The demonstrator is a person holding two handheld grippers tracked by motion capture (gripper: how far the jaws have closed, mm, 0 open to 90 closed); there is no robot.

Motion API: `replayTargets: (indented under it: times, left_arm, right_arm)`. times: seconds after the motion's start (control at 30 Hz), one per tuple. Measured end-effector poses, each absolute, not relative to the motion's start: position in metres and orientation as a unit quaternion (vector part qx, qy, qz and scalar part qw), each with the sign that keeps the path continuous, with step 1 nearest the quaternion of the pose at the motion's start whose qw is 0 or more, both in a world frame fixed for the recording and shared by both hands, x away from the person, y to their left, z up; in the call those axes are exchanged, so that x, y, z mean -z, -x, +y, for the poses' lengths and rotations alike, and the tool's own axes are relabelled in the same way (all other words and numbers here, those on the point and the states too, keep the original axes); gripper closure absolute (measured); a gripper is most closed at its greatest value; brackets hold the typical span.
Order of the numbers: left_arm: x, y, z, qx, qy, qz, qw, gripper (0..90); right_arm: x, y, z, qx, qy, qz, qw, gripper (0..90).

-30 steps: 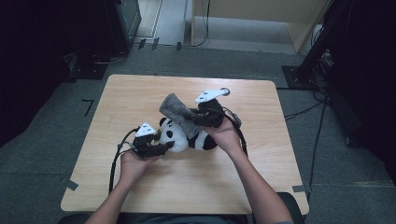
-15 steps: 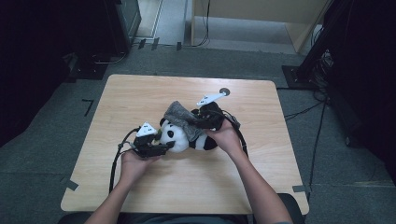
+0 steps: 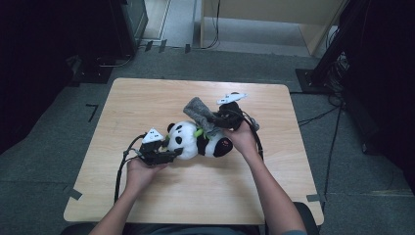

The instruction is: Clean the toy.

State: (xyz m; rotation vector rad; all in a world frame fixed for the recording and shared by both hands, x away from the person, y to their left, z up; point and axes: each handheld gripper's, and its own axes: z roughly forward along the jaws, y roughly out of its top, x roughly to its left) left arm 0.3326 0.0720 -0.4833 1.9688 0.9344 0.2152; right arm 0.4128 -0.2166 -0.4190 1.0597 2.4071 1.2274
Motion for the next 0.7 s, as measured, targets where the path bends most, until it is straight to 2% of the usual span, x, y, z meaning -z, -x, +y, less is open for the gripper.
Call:
replayTargets:
  times: [0.07, 0.2, 0.37, 0.7]
  left_arm:
    - [0.483, -0.332, 0.072, -0.088, -0.799, 0.379, 0.458, 40.6]
    - [0.483, -0.332, 0.072, -0.088, -0.799, 0.378, 0.459, 40.5]
    - [0.484, -0.332, 0.073, -0.088, -0.800, 0.378, 0.457, 40.5]
    - [0.483, -0.334, 0.074, -0.084, -0.798, 0.382, 0.459, 39.8]
  right_arm:
    - [0.417, -0.417, -0.222, -0.407, -0.375, 0.823, 0.131, 78.2]
    - [0.417, -0.420, -0.232, -0.410, -0.389, 0.816, 0.125, 78.3]
    - [0.412, -0.417, -0.228, -0.407, -0.382, 0.818, 0.141, 78.4]
    - [0.386, -0.400, -0.238, -0.470, -0.367, 0.792, 0.130, 78.4]
